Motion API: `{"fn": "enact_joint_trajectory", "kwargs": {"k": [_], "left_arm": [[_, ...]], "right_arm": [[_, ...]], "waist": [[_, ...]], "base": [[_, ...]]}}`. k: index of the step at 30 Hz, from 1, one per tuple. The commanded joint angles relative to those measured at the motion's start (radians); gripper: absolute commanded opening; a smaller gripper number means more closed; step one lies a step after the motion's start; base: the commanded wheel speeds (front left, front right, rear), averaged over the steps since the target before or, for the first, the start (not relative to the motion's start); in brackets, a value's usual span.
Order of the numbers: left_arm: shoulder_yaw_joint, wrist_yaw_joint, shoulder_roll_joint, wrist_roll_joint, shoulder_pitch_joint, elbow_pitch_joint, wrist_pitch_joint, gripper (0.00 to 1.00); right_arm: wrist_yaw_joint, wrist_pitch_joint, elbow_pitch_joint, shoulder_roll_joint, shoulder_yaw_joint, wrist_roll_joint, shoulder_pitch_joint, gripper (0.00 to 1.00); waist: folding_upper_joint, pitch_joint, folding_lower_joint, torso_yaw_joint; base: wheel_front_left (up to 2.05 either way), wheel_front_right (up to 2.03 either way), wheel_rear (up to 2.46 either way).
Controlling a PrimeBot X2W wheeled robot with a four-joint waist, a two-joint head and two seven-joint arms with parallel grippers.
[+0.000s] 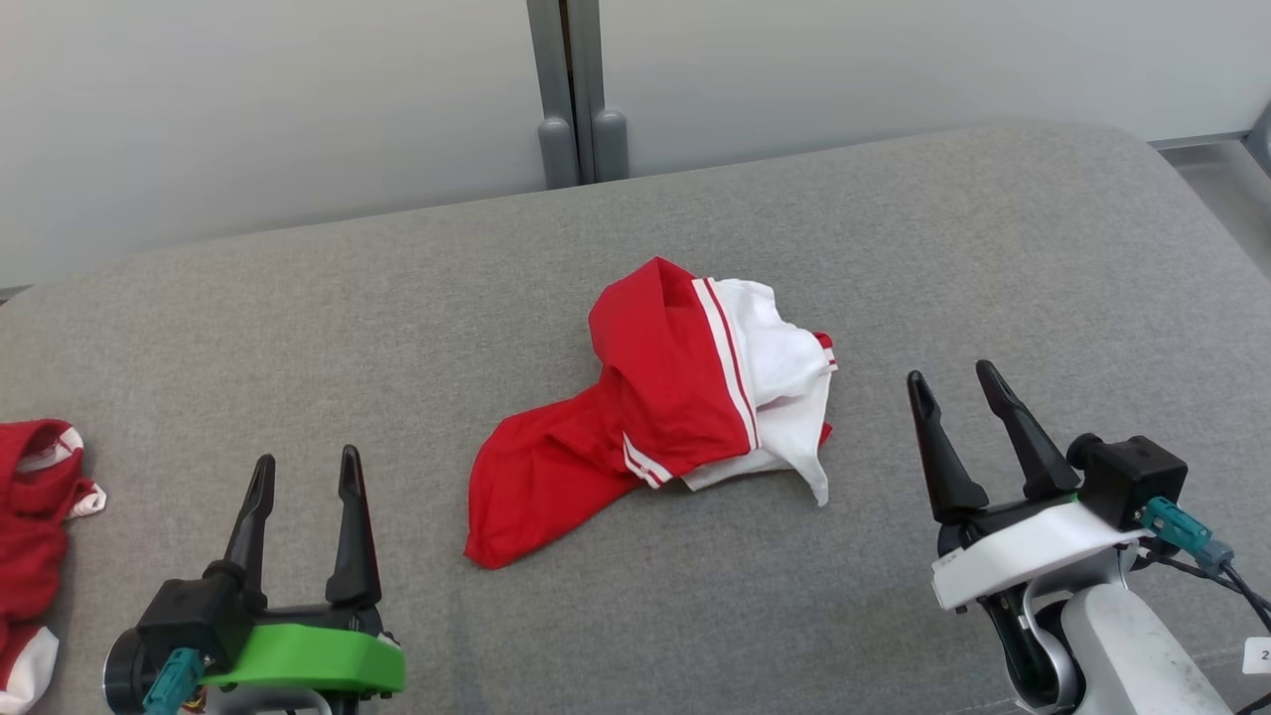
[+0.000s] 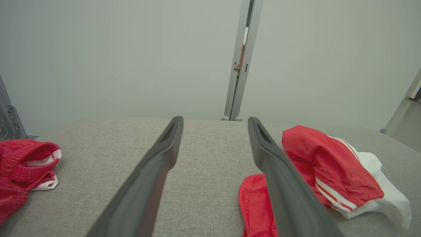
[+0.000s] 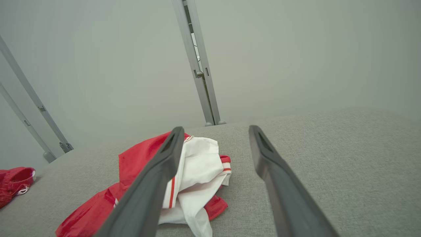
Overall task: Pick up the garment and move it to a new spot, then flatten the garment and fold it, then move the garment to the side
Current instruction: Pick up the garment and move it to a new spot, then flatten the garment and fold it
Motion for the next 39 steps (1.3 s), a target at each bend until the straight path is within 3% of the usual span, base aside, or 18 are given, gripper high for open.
{"fn": "enact_joint_trajectory", "kwargs": {"k": [1, 10, 18, 23, 28, 35, 36, 37, 38, 39], "left_arm": [[0.009, -0.011, -0.006, 0.009, -0.014, 0.002, 0.000, 1.00], [0.040, -0.051, -0.041, 0.045, -0.026, 0.013, 0.000, 1.00], [0.035, -0.076, -0.058, 0.054, -0.051, 0.036, 0.000, 1.00], [0.032, -0.082, -0.063, 0.049, -0.069, 0.056, 0.000, 1.00], [0.022, -0.083, -0.064, 0.040, -0.082, 0.068, 0.000, 1.00], [0.013, -0.074, -0.065, 0.019, -0.084, 0.078, 0.000, 1.00], [0.011, -0.073, -0.065, 0.014, -0.085, 0.080, 0.000, 1.00], [0.011, -0.072, -0.065, 0.012, -0.086, 0.081, 0.000, 1.00], [0.010, -0.071, -0.065, 0.011, -0.086, 0.083, 0.000, 1.00], [0.010, -0.070, -0.065, 0.009, -0.086, 0.083, 0.000, 1.00]], "right_arm": [[0.000, -0.003, -0.003, -0.001, -0.004, -0.003, 0.006, 1.00], [0.000, -0.003, 0.004, -0.009, -0.002, 0.005, -0.012, 1.00], [0.000, 0.013, 0.104, -0.022, 0.103, 0.042, -0.072, 1.00], [0.000, 0.136, 0.221, -0.035, 0.185, 0.105, -0.153, 1.00], [0.000, 0.248, 0.331, -0.028, 0.195, 0.168, -0.217, 1.00], [0.000, 0.299, 0.408, -0.030, 0.232, 0.245, -0.260, 1.00], [0.000, 0.296, 0.413, -0.033, 0.240, 0.250, -0.267, 0.89], [0.000, 0.280, 0.411, -0.035, 0.245, 0.255, -0.275, 0.30], [0.000, 0.269, 0.409, -0.036, 0.252, 0.264, -0.281, 0.00], [0.000, 0.255, 0.402, -0.039, 0.259, 0.272, -0.282, 0.00]], "waist": [[0.0000, 0.004, 0.0000, 0.005], [0.0000, 0.022, 0.0000, 0.022], [0.0000, 0.057, 0.0000, 0.073], [0.0000, 0.076, 0.0000, 0.122], [0.0000, 0.087, 0.0000, 0.175], [0.0000, 0.090, 0.0000, 0.224], [0.0000, 0.089, 0.0000, 0.229], [0.0000, 0.089, 0.0000, 0.231], [0.0000, 0.088, 0.0000, 0.233], [0.0000, 0.087, 0.0000, 0.233]], "base": [[0.00, 0.00, 0.00], [0.00, 0.00, 0.00], [0.00, 0.00, 0.00], [0.00, 0.00, 0.00], [0.00, 0.00, 0.00], [0.00, 0.00, 0.00], [0.00, 0.00, 0.00], [0.00, 0.00, 0.00], [0.00, 0.00, 0.00], [0.00, 0.00, 0.00]]}}
